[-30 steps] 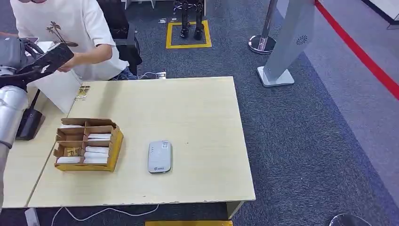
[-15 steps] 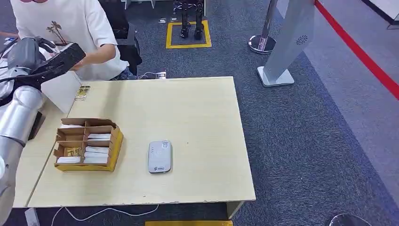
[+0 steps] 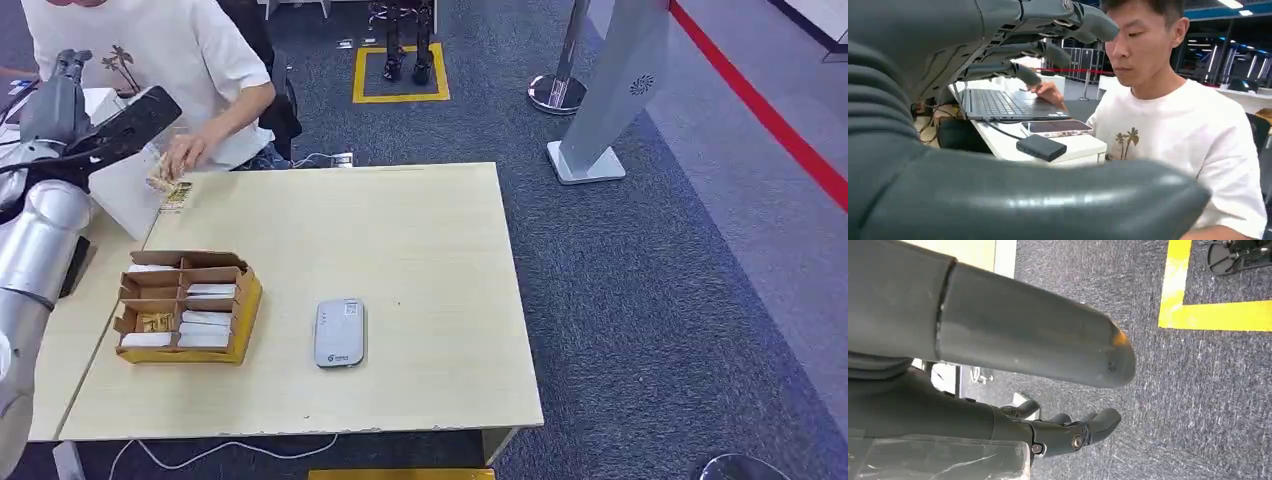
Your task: Pass the card to the sensor for recognition and then transmit it.
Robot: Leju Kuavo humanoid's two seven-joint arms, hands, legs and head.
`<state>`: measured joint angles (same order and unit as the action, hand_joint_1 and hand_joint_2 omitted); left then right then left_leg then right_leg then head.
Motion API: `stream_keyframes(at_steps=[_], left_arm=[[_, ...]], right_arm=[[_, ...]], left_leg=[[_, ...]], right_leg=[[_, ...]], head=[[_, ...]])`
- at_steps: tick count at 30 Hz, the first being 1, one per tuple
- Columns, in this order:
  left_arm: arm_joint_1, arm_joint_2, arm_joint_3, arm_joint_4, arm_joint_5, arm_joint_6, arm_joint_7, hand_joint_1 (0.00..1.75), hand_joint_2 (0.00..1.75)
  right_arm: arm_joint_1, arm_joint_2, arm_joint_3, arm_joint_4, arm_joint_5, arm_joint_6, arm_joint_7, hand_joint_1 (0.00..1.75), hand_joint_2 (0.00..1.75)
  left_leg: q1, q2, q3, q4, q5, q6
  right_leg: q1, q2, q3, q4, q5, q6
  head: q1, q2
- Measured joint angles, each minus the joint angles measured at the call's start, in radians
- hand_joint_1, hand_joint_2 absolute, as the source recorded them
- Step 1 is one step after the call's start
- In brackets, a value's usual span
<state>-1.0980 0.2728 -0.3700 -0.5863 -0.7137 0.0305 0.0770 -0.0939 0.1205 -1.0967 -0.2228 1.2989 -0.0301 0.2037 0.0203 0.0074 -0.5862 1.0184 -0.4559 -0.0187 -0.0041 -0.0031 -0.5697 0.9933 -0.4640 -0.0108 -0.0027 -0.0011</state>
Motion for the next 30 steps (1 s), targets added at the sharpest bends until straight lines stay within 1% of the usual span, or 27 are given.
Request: stream_keyframes(at_steps=[1, 2, 4, 7, 9, 11, 16, 19, 21, 22, 23, 24, 26, 30], left_arm=[[0.003, 0.000, 0.003, -0.006, 0.014, 0.003, -0.009, 0.00, 0.00], [0.010, 0.003, 0.006, -0.017, 0.035, 0.002, -0.021, 0.00, 1.75], [0.044, 0.010, 0.016, -0.069, 0.103, -0.009, -0.050, 0.00, 1.75], [0.148, 0.029, 0.042, -0.208, 0.247, -0.057, -0.071, 0.00, 1.75], [0.249, 0.041, 0.055, -0.314, 0.352, -0.086, -0.091, 0.00, 1.75], [0.380, 0.047, 0.071, -0.437, 0.457, -0.089, -0.125, 0.00, 1.75], [0.665, 0.045, 0.102, -0.665, 0.622, -0.078, -0.192, 0.00, 1.75], [0.776, 0.039, 0.115, -0.754, 0.677, -0.080, -0.207, 0.00, 1.75], [0.841, 0.026, 0.130, -0.803, 0.752, -0.092, -0.228, 0.00, 1.75], [0.889, 0.009, 0.138, -0.836, 0.795, -0.091, -0.252, 0.00, 1.75], [0.930, -0.007, 0.141, -0.860, 0.813, -0.083, -0.277, 0.00, 1.75], [0.971, -0.028, 0.141, -0.884, 0.819, -0.071, -0.303, 0.00, 1.75], [1.044, -0.063, 0.141, -0.921, 0.817, -0.050, -0.334, 0.00, 1.75], [1.131, -0.111, 0.140, -0.966, 0.791, -0.013, -0.360, 0.00, 1.75]], right_arm=[[0.000, 0.000, 0.000, 0.000, -0.001, 0.000, 0.000, 0.00, 0.00], [0.001, 0.000, 0.000, 0.000, -0.002, 0.000, 0.001, 0.00, 0.00], [0.003, 0.000, 0.000, 0.000, -0.014, -0.003, 0.002, 0.00, 0.00], [0.009, 0.000, -0.001, 0.000, -0.028, -0.006, 0.005, 0.00, 0.00], [0.012, 0.000, -0.003, 0.000, -0.039, -0.010, 0.011, 0.00, 0.00], [0.016, 0.001, -0.011, 0.000, -0.050, -0.019, 0.012, 0.00, 0.00], [0.025, 0.003, -0.026, 0.000, -0.057, -0.027, 0.011, 0.00, 0.00], [0.028, 0.006, -0.032, 0.000, -0.063, -0.035, 0.010, 0.00, 0.00], [0.028, 0.006, -0.034, 0.000, -0.063, -0.040, 0.011, 0.00, 0.00], [0.029, 0.007, -0.035, 0.000, -0.064, -0.043, 0.011, 0.00, 0.00], [0.030, 0.007, -0.037, 0.000, -0.065, -0.047, 0.010, 0.00, 0.00], [0.031, 0.008, -0.041, 0.000, -0.068, -0.050, 0.009, 0.00, 0.00], [0.032, 0.011, -0.043, 0.000, -0.069, -0.055, 0.009, 0.00, 0.00], [0.032, 0.014, -0.048, 0.000, -0.067, -0.056, 0.010, 0.00, 0.00]], left_leg=[[0.000, 0.000, 0.000, 0.000, 0.000, 0.000], [0.000, 0.000, 0.000, 0.000, 0.000, 0.000], [0.000, 0.000, 0.000, 0.000, 0.000, 0.000], [0.000, 0.001, 0.000, 0.000, -0.001, 0.000], [0.000, 0.002, 0.000, -0.001, -0.002, 0.001], [-0.001, 0.003, 0.001, -0.001, -0.002, 0.001], [-0.001, 0.004, 0.001, -0.001, -0.004, 0.001], [-0.001, 0.004, 0.000, -0.001, -0.005, 0.003], [-0.002, 0.004, 0.000, -0.001, -0.006, 0.003], [-0.002, 0.004, 0.000, -0.001, -0.006, 0.003], [-0.003, 0.004, 0.001, -0.001, -0.006, 0.003], [-0.003, 0.004, 0.001, -0.001, -0.006, 0.003], [-0.003, 0.004, 0.000, -0.001, -0.007, 0.004], [-0.003, 0.004, 0.000, -0.001, -0.008, 0.005]], right_leg=[[0.000, 0.000, 0.000, 0.000, 0.000, 0.000], [0.000, 0.000, 0.000, 0.000, 0.000, 0.000], [0.000, 0.000, 0.000, 0.000, 0.000, 0.000], [0.000, 0.000, 0.000, 0.000, 0.000, 0.000], [0.000, 0.001, 0.000, 0.000, -0.001, 0.000], [-0.001, 0.002, 0.000, 0.000, -0.002, 0.000], [-0.001, 0.003, -0.001, 0.000, -0.003, 0.001], [-0.001, 0.002, -0.001, -0.001, -0.004, 0.002], [-0.002, 0.002, 0.000, -0.001, -0.004, 0.002], [-0.002, 0.003, 0.000, -0.001, -0.004, 0.002], [-0.002, 0.003, 0.000, -0.001, -0.004, 0.002], [-0.002, 0.003, 0.000, -0.001, -0.005, 0.003], [-0.002, 0.002, 0.000, -0.001, -0.005, 0.003], [-0.002, 0.002, 0.000, -0.002, -0.006, 0.004]], head=[[0.000, 0.000], [0.000, 0.000], [0.000, 0.000], [0.000, 0.000], [0.000, 0.000], [-0.001, 0.000], [0.000, 0.000], [0.000, 0.000], [0.000, 0.000], [-0.001, 0.000], [-0.001, 0.000], [-0.001, 0.000], [0.000, 0.000], [0.000, 0.000]])
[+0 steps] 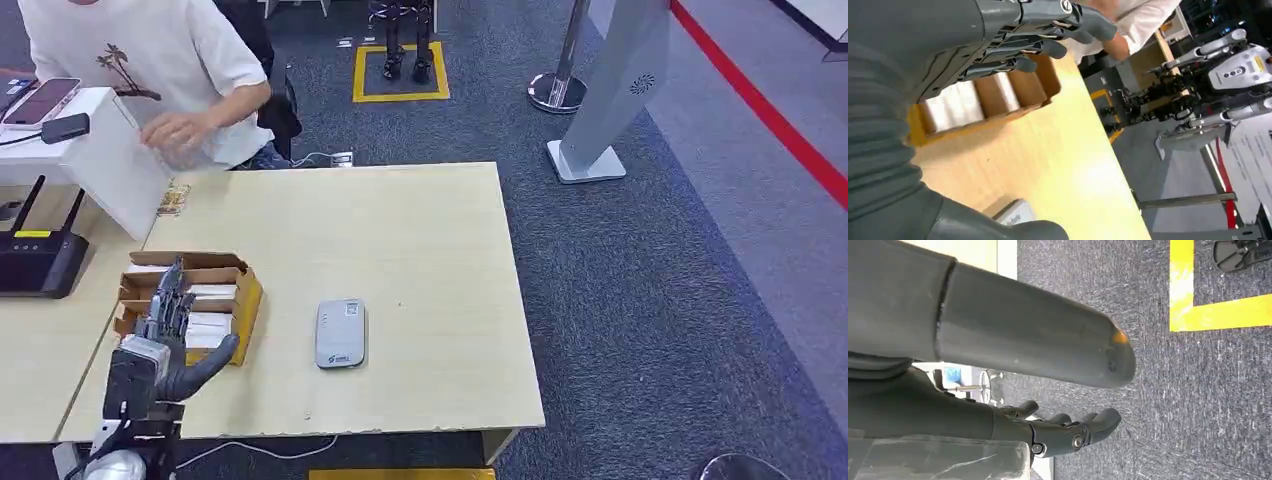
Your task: Pass the card to the sensor for recognition and then transmit it.
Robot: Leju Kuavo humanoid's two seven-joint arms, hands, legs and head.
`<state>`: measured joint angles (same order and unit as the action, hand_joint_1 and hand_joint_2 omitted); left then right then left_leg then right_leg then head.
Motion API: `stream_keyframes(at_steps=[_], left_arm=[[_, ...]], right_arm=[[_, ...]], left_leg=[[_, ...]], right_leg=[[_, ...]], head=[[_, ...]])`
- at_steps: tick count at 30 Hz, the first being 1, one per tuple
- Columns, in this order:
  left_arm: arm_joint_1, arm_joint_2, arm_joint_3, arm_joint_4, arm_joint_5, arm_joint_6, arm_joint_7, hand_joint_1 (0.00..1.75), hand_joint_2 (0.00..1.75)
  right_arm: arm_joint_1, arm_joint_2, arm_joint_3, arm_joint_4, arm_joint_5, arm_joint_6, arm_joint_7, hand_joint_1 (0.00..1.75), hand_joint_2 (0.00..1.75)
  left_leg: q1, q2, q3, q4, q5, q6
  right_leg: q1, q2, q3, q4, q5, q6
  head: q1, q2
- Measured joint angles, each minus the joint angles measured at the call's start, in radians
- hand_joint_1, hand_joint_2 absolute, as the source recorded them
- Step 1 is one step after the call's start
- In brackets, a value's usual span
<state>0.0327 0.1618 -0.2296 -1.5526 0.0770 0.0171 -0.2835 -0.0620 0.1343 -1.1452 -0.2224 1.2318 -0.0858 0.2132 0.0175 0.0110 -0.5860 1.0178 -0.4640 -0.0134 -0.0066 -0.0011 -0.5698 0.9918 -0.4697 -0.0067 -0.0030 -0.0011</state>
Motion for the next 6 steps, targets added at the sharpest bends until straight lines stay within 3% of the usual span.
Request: stream_keyframes(at_steps=[6], left_arm=[[0.051, -0.043, 0.000, -0.026, 0.004, 0.016, -0.003, 0.00, 1.75]], right_arm=[[0.000, 0.000, -0.002, 0.000, 0.000, -0.001, 0.000, 0.00, 0.00]], left_leg=[[0.000, 0.000, 0.000, 0.000, 0.000, 0.000]], right_leg=[[0.000, 0.000, 0.000, 0.000, 0.000, 0.000]], head=[[0.000, 0.000]])
